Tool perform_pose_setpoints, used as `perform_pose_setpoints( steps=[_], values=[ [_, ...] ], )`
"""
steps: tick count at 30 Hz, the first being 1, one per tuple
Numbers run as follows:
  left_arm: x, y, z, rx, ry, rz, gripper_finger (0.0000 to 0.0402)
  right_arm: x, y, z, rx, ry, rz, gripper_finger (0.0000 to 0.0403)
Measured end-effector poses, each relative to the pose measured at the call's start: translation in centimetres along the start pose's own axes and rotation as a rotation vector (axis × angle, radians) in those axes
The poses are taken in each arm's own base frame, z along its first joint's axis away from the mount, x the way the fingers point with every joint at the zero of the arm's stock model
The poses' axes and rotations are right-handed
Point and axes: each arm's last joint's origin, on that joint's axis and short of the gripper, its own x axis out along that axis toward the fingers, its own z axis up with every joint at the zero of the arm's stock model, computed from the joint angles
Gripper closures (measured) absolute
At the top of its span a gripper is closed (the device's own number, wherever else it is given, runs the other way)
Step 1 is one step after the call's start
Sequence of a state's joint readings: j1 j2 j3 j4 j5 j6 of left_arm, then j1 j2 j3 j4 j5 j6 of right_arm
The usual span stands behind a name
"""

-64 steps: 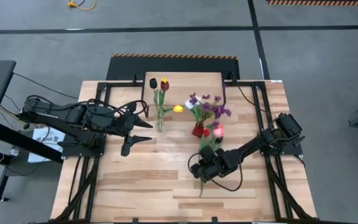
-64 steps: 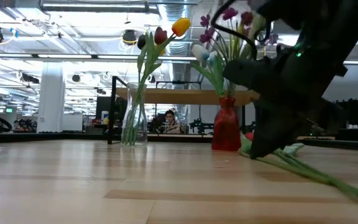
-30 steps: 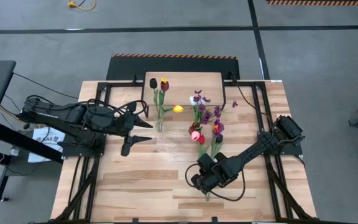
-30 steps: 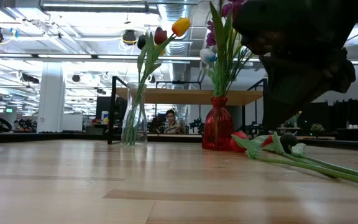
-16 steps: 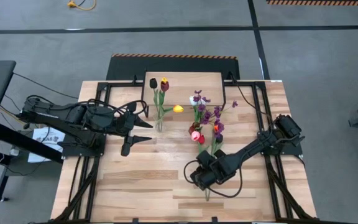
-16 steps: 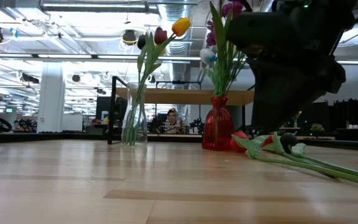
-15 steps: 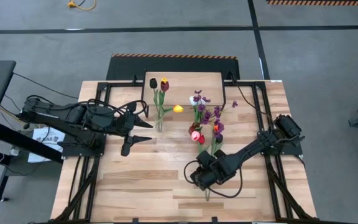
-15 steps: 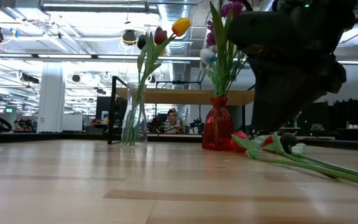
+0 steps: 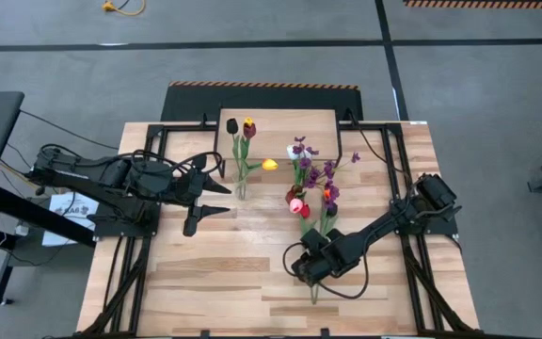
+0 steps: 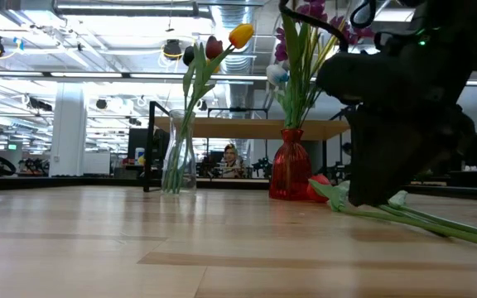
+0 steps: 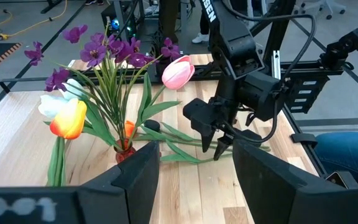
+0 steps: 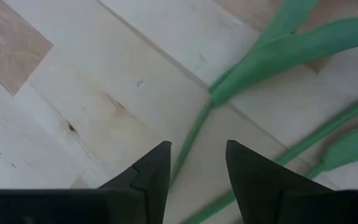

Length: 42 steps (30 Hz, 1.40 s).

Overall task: Pick and place flowers into a vace then onto a shelf
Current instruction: Put the red flower into the transparent vase

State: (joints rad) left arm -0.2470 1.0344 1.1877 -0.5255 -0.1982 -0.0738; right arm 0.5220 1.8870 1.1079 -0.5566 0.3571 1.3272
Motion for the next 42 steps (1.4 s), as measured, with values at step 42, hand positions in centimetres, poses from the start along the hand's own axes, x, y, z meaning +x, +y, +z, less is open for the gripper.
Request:
perform_pose_setpoints(
  steps=[42],
  values=[
    [0.0,0.0,0.0,-0.001,0.000,-0.001,0.0209,1.2,-0.2,-1.7,0.009,0.027,-0.044,0.0395]
  ],
)
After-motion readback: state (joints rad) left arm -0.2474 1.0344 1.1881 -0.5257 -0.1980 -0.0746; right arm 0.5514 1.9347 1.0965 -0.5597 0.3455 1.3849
